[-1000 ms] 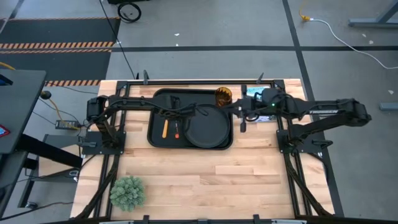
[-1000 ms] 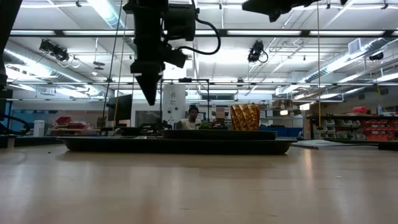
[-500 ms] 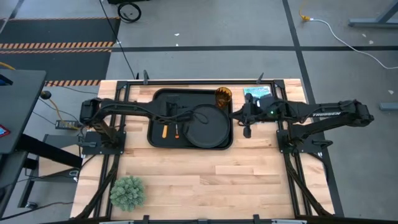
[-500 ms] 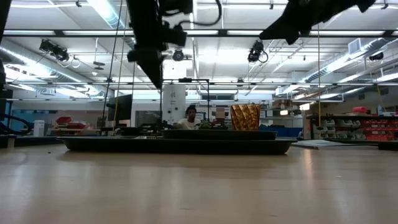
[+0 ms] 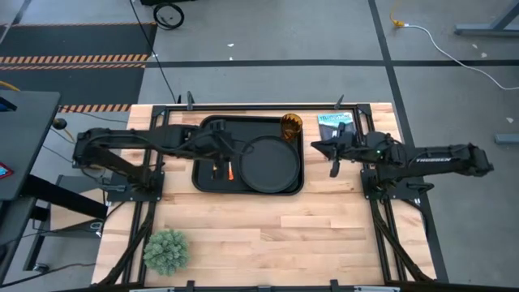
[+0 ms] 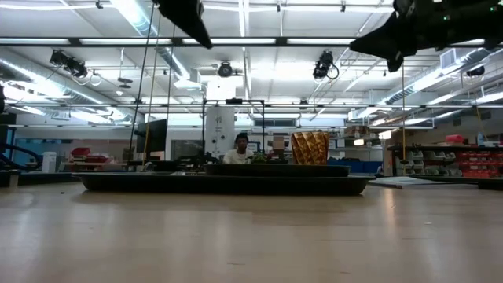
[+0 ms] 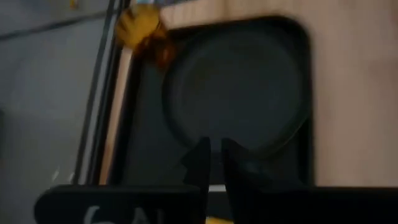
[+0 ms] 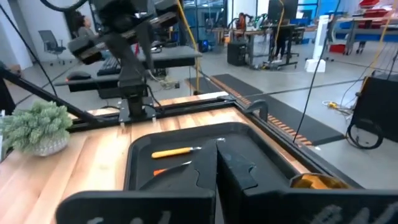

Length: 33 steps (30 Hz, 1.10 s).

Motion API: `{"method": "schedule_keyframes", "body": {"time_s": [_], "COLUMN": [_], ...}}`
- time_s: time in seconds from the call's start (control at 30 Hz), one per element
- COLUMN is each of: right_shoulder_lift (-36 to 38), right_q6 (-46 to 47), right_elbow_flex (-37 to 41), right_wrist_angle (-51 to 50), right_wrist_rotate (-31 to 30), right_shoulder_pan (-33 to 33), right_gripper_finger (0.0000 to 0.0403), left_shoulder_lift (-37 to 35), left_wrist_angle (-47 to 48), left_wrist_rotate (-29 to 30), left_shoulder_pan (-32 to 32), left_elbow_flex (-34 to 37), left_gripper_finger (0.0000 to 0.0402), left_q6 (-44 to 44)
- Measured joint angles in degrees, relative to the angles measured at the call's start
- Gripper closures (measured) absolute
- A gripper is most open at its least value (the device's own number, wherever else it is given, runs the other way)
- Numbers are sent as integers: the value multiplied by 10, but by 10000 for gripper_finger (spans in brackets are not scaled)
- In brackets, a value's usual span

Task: Pick and place plate/cup/fork/spoon on tray
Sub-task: Return to Home Position

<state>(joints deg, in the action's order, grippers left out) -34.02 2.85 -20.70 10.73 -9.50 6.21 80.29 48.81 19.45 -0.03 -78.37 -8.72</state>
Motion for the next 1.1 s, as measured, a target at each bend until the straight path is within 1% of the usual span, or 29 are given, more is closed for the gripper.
{"method": "schedule_keyframes", "body": {"time_s": [0.1,0.27,0.4,0.47,0.63,0.87,0.97,1.1], "right_shoulder_lift": [16,38,57,67,93,132,148,165], "right_q6": [2,-3,-1,5,29,75,100,136], "right_elbow_flex": [7,8,9,13,47,116,142,179], "right_wrist_angle": [1,-6,-15,-12,26,83,95,129], "right_wrist_rotate": [2,6,30,52,89,117,146,187], "right_shoulder_pan": [7,16,30,39,64,116,146,185], "right_gripper_finger": [398,398,398,398,398,398,398,398], "left_shoulder_lift": [-30,-80,-117,-132,-161,-213,-253,-309], "left_wrist_angle": [-27,-93,-196,-268,-400,-476,-513,-543], "left_wrist_rotate": [-31,-50,-60,-63,-66,-92,-92,-93], "left_shoulder_pan": [0,-4,-13,-20,-37,-36,-28,-17], "left_elbow_flex": [27,97,178,223,318,401,439,478], "left_gripper_finger": [354,354,354,354,354,354,356,370], "left_q6": [-7,16,45,51,53,55,55,69]}}
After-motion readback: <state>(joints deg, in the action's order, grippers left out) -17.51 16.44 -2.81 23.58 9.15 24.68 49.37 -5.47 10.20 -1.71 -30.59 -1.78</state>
